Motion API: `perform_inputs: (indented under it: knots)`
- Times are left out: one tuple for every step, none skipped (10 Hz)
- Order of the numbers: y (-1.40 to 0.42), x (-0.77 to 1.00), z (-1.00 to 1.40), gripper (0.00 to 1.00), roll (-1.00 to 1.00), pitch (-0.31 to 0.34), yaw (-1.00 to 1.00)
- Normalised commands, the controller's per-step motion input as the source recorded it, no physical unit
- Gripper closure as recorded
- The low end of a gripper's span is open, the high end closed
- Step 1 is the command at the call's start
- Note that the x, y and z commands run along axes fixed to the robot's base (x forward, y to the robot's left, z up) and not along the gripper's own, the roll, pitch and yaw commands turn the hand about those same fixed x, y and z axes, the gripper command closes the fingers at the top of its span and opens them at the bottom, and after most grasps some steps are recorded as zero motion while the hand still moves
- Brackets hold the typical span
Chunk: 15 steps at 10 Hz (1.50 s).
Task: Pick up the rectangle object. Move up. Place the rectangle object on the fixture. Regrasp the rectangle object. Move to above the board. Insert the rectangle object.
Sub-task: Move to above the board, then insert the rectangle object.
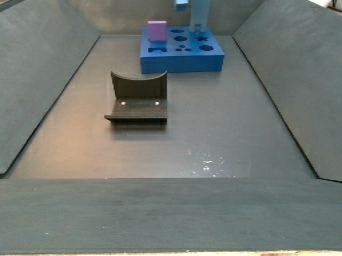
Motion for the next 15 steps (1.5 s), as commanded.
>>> perform_inputs:
  knots:
    - [-0.16, -0.16, -0.03, 1.00, -1.00, -0.056, -0.20]
    - [-0.06, -0.11, -0.01, 1.00, -1.00, -0.046, -0.19]
    - [-0.01, -0.07, 0.00, 1.00, -1.00, -0.035, -0.18]
    - [0.01, -0.05, 0.00, 1.00, -1.00, -0.030, -0.17]
    - [0.03, -0.04, 0.01, 1.00, -1.00, -0.018, -0.15]
    - [0.03, -0.04, 0.01, 1.00, -1.00, -0.015, -0.14]
    - [0.03, -0.04, 0.01, 1.00, -1.00, -0.011, -0.13]
    - [0.03, -0.04, 0.01, 1.00, -1.00, -0.010, -0.11]
    - [0.03, -0.04, 0.01, 1.00, -1.00, -0.011, -0.10]
    - [0.03, -0.04, 0.01, 1.00, -1.00, -0.015, -0.07]
    - [0.03, -0.04, 0.01, 1.00, -0.95, -0.026, -0.04]
    - [0.03, -0.04, 0.01, 1.00, -0.67, -0.026, -0.02]
    - [0.03, -0.04, 0.01, 1.00, -0.54, -0.041, -0.02]
    - [0.03, -0.04, 0.01, 1.00, -0.34, -0.044, -0.01]
    - [-0.07, 0.00, 0.00, 1.00, 0.00, 0.000, 0.00]
